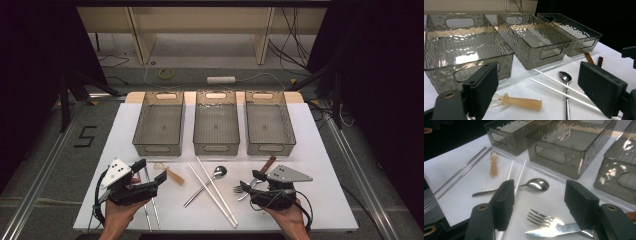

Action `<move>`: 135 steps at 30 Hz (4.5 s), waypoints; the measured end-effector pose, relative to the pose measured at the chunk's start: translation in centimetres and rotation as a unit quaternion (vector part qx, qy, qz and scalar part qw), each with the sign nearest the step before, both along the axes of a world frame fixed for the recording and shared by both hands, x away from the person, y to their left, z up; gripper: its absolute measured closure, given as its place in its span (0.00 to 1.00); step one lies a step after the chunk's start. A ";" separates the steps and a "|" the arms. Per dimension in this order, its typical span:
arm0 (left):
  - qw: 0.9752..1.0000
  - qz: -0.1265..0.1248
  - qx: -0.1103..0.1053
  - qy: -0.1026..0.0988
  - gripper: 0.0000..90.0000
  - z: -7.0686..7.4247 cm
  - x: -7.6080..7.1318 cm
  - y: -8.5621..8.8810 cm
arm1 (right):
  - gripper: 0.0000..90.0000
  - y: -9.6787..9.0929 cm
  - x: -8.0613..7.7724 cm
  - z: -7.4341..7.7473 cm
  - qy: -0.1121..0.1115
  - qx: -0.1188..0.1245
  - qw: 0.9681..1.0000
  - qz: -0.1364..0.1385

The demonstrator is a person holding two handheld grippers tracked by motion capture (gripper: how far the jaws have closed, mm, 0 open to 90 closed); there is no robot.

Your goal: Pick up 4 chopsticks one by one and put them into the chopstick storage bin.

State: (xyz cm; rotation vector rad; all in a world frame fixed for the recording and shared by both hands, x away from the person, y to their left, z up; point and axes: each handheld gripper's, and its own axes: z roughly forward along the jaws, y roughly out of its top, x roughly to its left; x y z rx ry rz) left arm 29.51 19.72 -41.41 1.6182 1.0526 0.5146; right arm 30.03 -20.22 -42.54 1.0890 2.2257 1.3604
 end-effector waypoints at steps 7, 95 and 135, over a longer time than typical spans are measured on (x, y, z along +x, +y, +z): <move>1.000 0.000 -0.001 0.003 0.18 0.0 0.0 0.1 | 0.50 1.0 0.0 -0.4 0.014 -0.013 1.000 0.017; 1.000 -0.012 0.002 0.008 0.18 0.0 0.1 0.0 | 0.94 8.4 3.8 -5.2 0.168 -0.133 0.976 0.046; 0.951 -0.229 0.198 0.061 0.29 -1.1 1.5 -7.5 | 0.95 8.6 1.9 0.0 0.101 -0.200 0.949 0.220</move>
